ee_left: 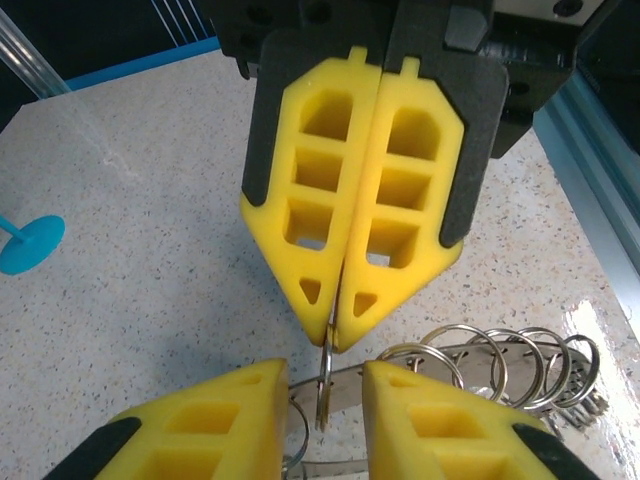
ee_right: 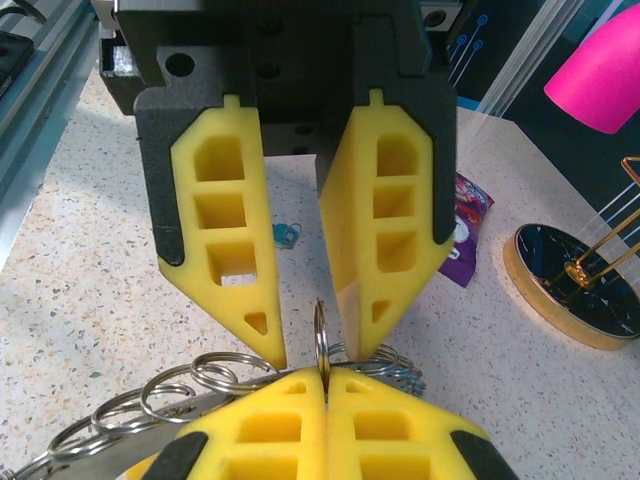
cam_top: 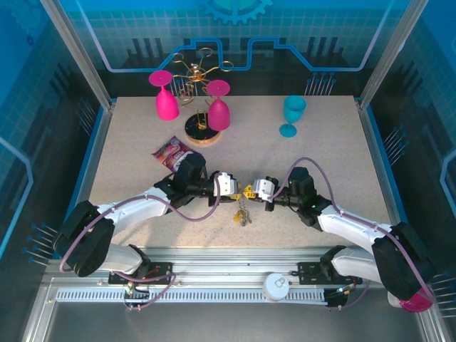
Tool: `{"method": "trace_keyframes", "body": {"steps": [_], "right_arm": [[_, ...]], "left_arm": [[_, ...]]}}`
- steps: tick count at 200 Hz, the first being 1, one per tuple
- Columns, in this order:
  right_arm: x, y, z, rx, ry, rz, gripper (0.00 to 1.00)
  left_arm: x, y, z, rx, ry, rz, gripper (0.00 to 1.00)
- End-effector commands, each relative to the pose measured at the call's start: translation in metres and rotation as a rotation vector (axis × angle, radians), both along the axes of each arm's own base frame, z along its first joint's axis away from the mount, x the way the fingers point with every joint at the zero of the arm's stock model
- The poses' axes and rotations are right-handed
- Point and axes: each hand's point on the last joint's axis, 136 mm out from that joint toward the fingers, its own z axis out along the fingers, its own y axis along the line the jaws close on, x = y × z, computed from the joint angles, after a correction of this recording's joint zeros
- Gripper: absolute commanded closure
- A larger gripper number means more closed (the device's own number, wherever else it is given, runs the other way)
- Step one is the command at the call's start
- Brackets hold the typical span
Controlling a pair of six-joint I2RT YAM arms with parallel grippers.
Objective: Put the keys on the keyring
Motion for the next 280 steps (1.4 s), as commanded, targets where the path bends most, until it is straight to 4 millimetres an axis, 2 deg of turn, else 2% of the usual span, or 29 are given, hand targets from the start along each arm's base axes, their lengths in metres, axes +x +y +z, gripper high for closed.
{"method": "trace_keyframes", "body": {"steps": [1, 23, 80, 92, 107, 202, 228, 250, 265, 280], "right_arm": [[-0.004, 0.006, 0.007, 0.025, -0.035, 0.028, 1.00], [-0.005, 0.005, 0.006, 0.023, -0.030, 0.030, 1.00], [-0.003, 0.003, 0.000, -0.013, -0.035, 0.020, 1.00], [-0.001, 0.002, -0.001, -0.033, -0.038, 0.013, 0.83], [0.000, 0.003, 0.000, -0.045, -0.041, 0.021, 0.77], [0.002, 0.017, 0.002, -0.075, -0.070, 0.047, 0.83], [0.002, 0.019, 0.003, -0.092, -0.079, 0.055, 0.88], [0.002, 0.019, 0.000, -0.124, -0.078, 0.061, 1.00], [0.002, 0.018, 0.000, -0.125, -0.087, 0.054, 1.00], [0.004, 0.015, 0.003, -0.100, -0.091, 0.038, 1.00]], "left_arm": [[-0.002, 0.006, -0.012, 0.017, 0.033, 0.021, 0.80], [-0.001, 0.005, -0.012, 0.024, 0.026, 0.018, 1.00], [0.001, 0.005, -0.004, 0.012, 0.004, 0.018, 1.00], [0.001, 0.004, -0.002, 0.010, 0.005, 0.016, 1.00], [0.000, 0.004, 0.000, 0.012, 0.007, 0.007, 1.00], [-0.002, 0.002, 0.000, 0.028, 0.021, -0.020, 1.00], [-0.003, 0.001, 0.002, 0.036, 0.026, -0.031, 1.00], [-0.003, 0.001, 0.007, 0.034, 0.019, -0.033, 1.00], [-0.002, 0.001, 0.011, 0.032, 0.017, -0.028, 1.00], [0.000, 0.004, 0.012, 0.034, 0.014, 0.001, 0.83]]}}
